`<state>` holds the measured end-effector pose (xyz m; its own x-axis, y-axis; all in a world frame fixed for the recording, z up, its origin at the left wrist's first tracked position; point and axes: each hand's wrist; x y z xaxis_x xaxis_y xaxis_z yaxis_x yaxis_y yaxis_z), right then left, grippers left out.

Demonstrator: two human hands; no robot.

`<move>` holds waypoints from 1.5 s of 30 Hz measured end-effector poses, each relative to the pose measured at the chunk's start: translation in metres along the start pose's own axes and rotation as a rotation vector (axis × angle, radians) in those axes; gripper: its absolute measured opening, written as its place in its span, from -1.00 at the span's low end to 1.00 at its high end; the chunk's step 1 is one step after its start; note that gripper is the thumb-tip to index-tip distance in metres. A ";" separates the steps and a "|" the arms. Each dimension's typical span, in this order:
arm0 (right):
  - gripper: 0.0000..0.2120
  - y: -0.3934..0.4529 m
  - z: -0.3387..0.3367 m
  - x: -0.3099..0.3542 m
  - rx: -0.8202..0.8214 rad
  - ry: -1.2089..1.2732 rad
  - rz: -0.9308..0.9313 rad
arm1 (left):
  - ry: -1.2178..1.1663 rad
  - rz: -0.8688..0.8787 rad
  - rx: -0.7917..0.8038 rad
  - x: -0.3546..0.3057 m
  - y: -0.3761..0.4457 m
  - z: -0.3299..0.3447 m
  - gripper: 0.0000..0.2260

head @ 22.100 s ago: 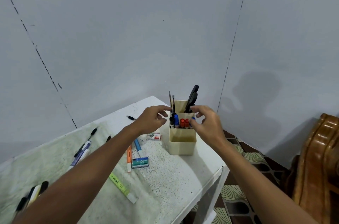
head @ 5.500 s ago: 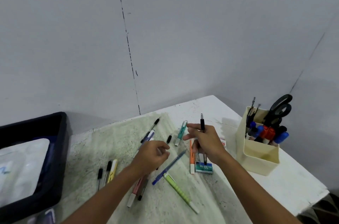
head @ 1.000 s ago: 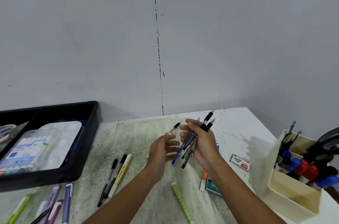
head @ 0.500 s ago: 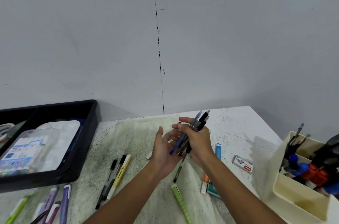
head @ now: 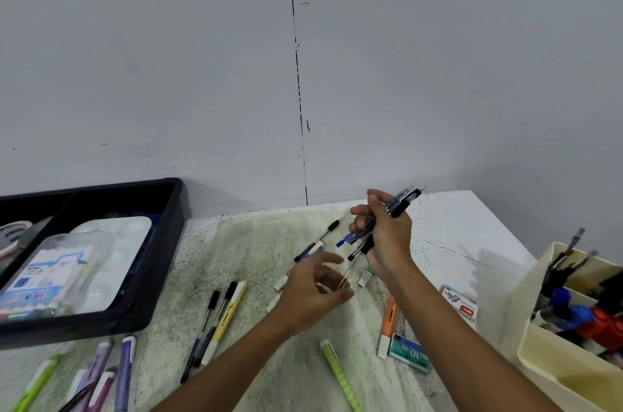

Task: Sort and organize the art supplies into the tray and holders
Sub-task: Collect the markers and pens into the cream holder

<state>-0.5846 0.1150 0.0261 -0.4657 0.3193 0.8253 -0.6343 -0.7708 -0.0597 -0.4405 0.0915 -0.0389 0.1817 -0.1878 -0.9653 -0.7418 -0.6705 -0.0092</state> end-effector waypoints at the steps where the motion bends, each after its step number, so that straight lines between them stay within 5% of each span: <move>1: -0.90 0.001 0.000 0.002 0.011 0.000 -0.008 | 0.034 0.013 -0.005 0.003 0.001 0.001 -0.76; 7: -0.89 0.015 -0.012 0.022 -0.001 0.015 -0.078 | -0.113 -0.005 -0.082 0.002 -0.007 -0.014 -0.88; 13: -0.79 0.004 -0.015 0.007 0.116 0.021 0.088 | -0.197 0.066 -0.209 -0.012 0.005 -0.018 -0.81; 20: -0.66 -0.015 -0.005 -0.010 0.212 0.083 0.150 | 0.139 0.197 -0.364 -0.021 0.014 -0.001 -0.78; 27: -0.74 -0.017 -0.008 -0.014 0.131 0.098 0.254 | 0.515 0.414 -0.318 -0.016 0.014 0.000 -0.77; 31: -0.77 -0.014 -0.011 -0.013 0.120 0.036 0.251 | 0.519 0.422 -0.275 -0.012 0.013 0.000 -0.71; 36: -0.85 -0.003 -0.023 -0.007 0.074 -0.029 0.167 | 0.371 0.155 -0.419 0.003 0.030 -0.023 -0.94; 45: -0.87 0.002 -0.032 -0.009 0.039 -0.089 0.155 | 0.759 -0.207 -0.274 0.018 0.082 -0.045 -0.77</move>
<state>-0.6016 0.1284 0.0009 -0.4982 0.1463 0.8546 -0.5339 -0.8284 -0.1694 -0.4684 0.0008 -0.0453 0.7556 -0.4089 -0.5117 -0.4804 -0.8770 -0.0085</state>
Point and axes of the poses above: each hand's wrist, its own y-axis towards the middle knuckle, its own z-axis out of the palm, x = y × z, and after that the axes turned 6 degrees about x, right-handed
